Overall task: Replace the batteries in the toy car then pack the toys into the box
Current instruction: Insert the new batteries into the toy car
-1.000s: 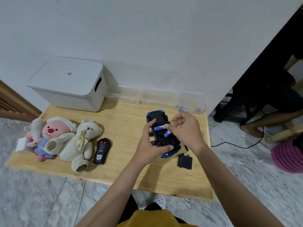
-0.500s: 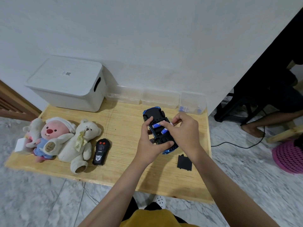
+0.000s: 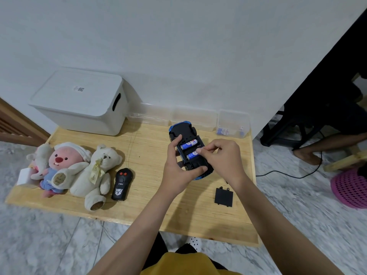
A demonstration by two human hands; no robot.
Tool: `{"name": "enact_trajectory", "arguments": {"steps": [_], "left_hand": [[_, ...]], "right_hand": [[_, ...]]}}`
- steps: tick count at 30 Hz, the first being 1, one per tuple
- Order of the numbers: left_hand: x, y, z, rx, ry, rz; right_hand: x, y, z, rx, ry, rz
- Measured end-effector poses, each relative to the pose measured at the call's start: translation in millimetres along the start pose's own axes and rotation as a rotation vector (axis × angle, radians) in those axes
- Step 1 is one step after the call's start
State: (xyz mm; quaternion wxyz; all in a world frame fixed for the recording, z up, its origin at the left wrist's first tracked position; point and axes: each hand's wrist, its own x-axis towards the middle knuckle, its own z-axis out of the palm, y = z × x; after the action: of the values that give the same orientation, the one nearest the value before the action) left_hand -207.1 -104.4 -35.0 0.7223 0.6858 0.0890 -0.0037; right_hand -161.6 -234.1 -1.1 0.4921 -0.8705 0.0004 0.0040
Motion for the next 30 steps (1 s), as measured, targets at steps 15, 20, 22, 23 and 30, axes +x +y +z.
{"name": "enact_trajectory", "arguments": {"steps": [15,20,22,23,30], "left_hand": [[-5.0,-3.3,1.0,0.148,-0.224,-0.047],[-9.5,-6.1,8.9,0.135,-0.25,-0.07],[-9.6,-6.0,8.7,0.134,-0.248,-0.072],[-9.4,-5.9,8.1,0.131,-0.247,-0.078],[-10.0,-6.1,6.9,0.112,-0.246,-0.11]], "right_hand": [[5.4,-10.2,-3.9,0.319,-0.006,-0.001],[5.9,-4.0,6.3,0.652,-0.194,0.04],[2.5,0.2,6.9,0.638,-0.25,0.004],[1.6,2.2,7.5,0.606,-0.25,-0.002],[-3.1,14.4,8.4,0.349,-0.285,-0.13]]}}
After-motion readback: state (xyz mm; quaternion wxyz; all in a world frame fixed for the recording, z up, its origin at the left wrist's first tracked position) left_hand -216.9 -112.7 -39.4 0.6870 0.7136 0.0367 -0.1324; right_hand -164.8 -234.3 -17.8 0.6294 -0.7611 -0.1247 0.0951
